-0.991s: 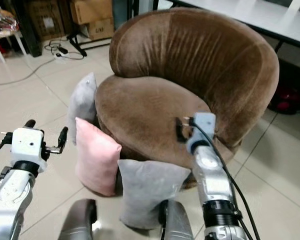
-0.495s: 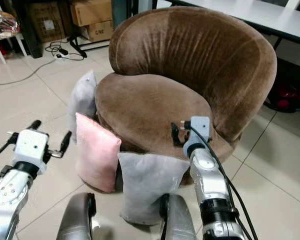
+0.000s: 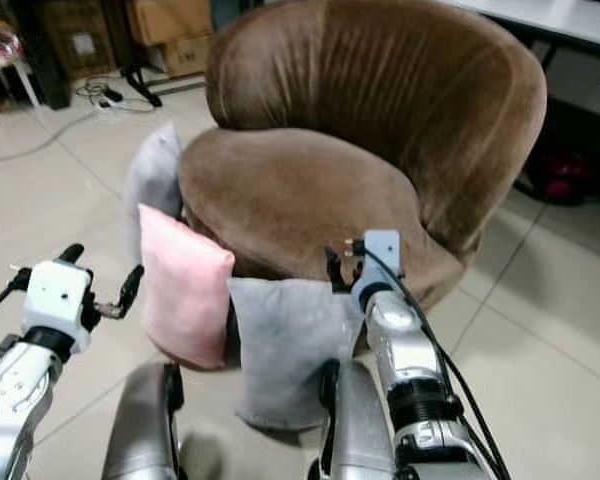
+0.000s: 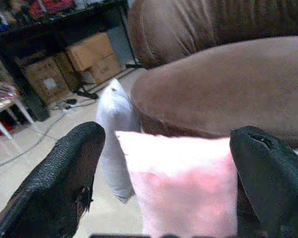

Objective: Move the pillow to the sofa from floor

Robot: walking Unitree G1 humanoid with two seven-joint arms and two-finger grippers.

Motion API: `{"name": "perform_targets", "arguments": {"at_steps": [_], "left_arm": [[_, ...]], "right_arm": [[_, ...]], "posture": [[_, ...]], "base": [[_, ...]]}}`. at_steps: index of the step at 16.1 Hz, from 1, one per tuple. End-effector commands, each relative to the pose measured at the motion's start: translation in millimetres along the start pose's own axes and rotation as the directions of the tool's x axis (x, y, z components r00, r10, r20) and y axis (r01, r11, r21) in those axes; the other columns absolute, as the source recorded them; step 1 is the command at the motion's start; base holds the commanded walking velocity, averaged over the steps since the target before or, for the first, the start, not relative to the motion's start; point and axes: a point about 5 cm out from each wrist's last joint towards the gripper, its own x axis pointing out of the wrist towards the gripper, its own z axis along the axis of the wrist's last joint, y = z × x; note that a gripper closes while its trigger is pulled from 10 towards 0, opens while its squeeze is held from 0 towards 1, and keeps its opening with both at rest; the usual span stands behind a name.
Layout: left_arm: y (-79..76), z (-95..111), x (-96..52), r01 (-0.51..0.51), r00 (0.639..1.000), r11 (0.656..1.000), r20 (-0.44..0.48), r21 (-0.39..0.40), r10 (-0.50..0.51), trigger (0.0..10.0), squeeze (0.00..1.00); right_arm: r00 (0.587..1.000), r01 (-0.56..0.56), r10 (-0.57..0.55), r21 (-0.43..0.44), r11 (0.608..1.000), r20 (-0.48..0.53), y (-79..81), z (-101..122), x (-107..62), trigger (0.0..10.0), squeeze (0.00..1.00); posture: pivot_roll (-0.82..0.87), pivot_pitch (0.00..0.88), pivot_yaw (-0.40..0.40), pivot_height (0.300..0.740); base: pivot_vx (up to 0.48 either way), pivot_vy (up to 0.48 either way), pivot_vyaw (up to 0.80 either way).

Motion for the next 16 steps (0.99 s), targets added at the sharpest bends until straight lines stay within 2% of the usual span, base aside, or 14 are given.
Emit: {"name": "perform_targets", "arguments": {"at_steps": [1, 2, 3, 7, 8, 9, 10, 11, 12, 16], "left_arm": [[-3.5, 5, -2.5, 0.027, 1.000, 1.000, 0.014, -0.003, -0.027, 10.0, 0.00], [-4.6, 6, -3.7, 0.040, 0.999, 0.999, 0.014, -0.005, -0.040, 10.0, 0.00], [-5.5, 9, -4.2, 0.060, 0.998, 0.998, 0.020, -0.004, -0.060, 10.0, 0.00], [-3.9, 14, -3.2, 0.096, 0.995, 0.995, 0.027, 0.011, -0.096, 10.0, 0.00], [-3.6, 19, -5.6, 0.116, 0.993, 0.993, 0.031, 0.025, -0.117, 10.0, 0.00], [-4.9, 22, -8.4, 0.144, 0.989, 0.989, 0.028, 0.045, -0.145, 10.0, 0.00], [-6.7, 25, -12.3, 0.163, 0.986, 0.985, 0.025, 0.058, -0.164, 10.0, 0.00], [-8.8, 26, -15.4, 0.182, 0.983, 0.981, 0.019, 0.061, -0.184, 10.0, 0.00], [-10.9, 25, -19.5, 0.204, 0.979, 0.977, 0.006, 0.060, -0.205, 10.0, 0.00], [-17.4, 24, -38.6, 0.263, 0.965, 0.963, -0.042, 0.055, -0.261, 10.0, 0.00]], "right_arm": [[1.000, 0.000, 0.000, -0.030, 1.000, 0.019, -3.5, 6, 2.3, 10.0, 0.00], [1.000, 0.015, -0.015, -0.029, 0.999, 0.012, -6.4, 5, 3.0, 10.0, 0.00], [0.999, 0.037, -0.037, 0.004, 0.999, 0.018, -10.8, 7, 2.7, 10.0, 1.00], [0.998, 0.029, -0.028, -0.019, 0.999, 0.055, -14.9, 10, 4.0, 10.0, 1.00], [0.997, 0.019, -0.024, 0.064, 0.998, 0.069, -16.8, 10, 5.0, 10.0, 1.00], [0.998, 0.011, -0.023, 0.209, 0.978, 0.056, -18.2, 9, 7.4, 10.0, 1.00], [0.999, 0.017, -0.026, 0.225, 0.974, 0.034, -19.6, 7, 7.9, 10.0, 1.00], [0.999, 0.037, -0.037, 0.162, 0.986, -0.004, -19.9, 2, 9.3, 10.0, 1.00], [0.999, 0.047, -0.048, 0.111, 0.993, 0.002, -19.2, 1, 11.1, 10.0, 1.00], [0.996, 0.074, -0.080, 0.190, 0.979, 0.025, -13.6, 4, 16.4, 10.0, 1.00]], "posture": [[-0.01, 0.000, -0.023, 0.440], [-0.03, 0.000, -0.014, 0.436], [-0.04, 0.000, -0.013, 0.436], [-0.04, 0.000, -0.019, 0.436], [-0.01, 0.000, -0.028, 0.436], [0.01, 0.000, -0.025, 0.436], [0.02, 0.017, -0.020, 0.436], [0.02, 0.025, -0.014, 0.436], [0.02, 0.045, -0.003, 0.436], [0.02, 0.096, 0.014, 0.436]], "base": [[0.000, 0.000, 0.00], [0.000, 0.000, 0.00], [0.000, 0.000, 0.00], [0.000, 0.000, 0.00], [0.000, 0.000, 0.00], [0.000, 0.000, 0.00], [0.000, 0.000, 0.00], [0.000, 0.000, 0.00], [0.000, 0.000, 0.00], [0.000, 0.000, 0.00]]}}
